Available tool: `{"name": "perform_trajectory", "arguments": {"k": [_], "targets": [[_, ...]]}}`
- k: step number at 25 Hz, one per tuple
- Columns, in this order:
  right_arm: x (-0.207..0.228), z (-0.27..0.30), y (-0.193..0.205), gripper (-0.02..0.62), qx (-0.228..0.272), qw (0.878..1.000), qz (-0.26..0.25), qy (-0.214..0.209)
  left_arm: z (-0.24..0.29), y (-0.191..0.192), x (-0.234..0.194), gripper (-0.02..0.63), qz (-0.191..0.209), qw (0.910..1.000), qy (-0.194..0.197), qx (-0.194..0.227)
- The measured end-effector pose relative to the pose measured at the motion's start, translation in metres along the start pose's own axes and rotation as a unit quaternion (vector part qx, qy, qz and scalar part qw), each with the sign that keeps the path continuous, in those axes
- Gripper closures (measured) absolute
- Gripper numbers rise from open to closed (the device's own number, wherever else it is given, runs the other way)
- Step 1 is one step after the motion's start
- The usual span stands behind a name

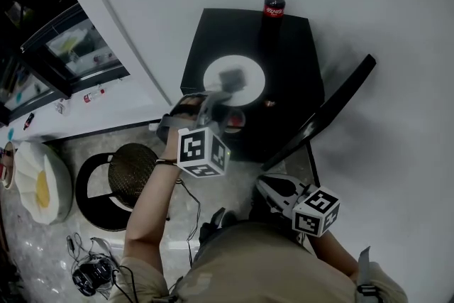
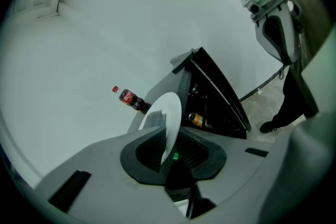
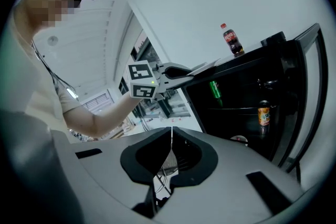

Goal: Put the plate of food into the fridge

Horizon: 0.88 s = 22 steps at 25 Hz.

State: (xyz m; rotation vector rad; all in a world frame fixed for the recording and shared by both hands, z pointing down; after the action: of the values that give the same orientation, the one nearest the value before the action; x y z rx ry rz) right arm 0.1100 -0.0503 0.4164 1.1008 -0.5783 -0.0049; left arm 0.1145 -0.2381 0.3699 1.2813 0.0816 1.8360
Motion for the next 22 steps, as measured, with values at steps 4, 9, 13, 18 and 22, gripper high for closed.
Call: {"name": "perform_trajectory", "arguments": {"k": [4,9,13,18,22], "targets": [[0.009,0.006,-0.008,0.572,0.008,1.000,0.003,0.007,-0.004,0.000,0.002,0.541,-0.002,1.0000,0.000,0.005],[0.026,0.015,-0.026,0.572,0.025,0.999,0.014,0.015,-0.007,0.000,0.004,0.541,-0.008,0.9999,0.002,0.006],[0.039,0.016,-0.035,0.572,0.041,0.997,0.062,0.003,-0.011,-0.003,0.007,0.541,-0.005,0.9999,0.004,0.015],[0.053,0.022,-0.051,0.572,0.066,0.993,0.093,0.022,-0.022,0.003,0.010,0.541,-0.004,0.9999,0.004,0.015],[0.060,0.029,-0.073,0.572,0.107,0.982,0.154,0.010,-0.025,0.003,0.013,0.541,0.002,0.9999,0.004,0.015]]}}
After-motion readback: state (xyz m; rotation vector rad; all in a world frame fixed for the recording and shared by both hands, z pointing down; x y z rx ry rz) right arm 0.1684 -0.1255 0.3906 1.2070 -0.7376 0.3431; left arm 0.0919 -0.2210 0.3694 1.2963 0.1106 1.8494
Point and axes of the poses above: the fingertips, and each gripper's own axes: z forward along the fingers, x to its right, y out of its underside, the point moved 3 cm from there along -z, backward along the fingers, and after that the axes turned 2 degrees about -z, right-handed, at the moved point
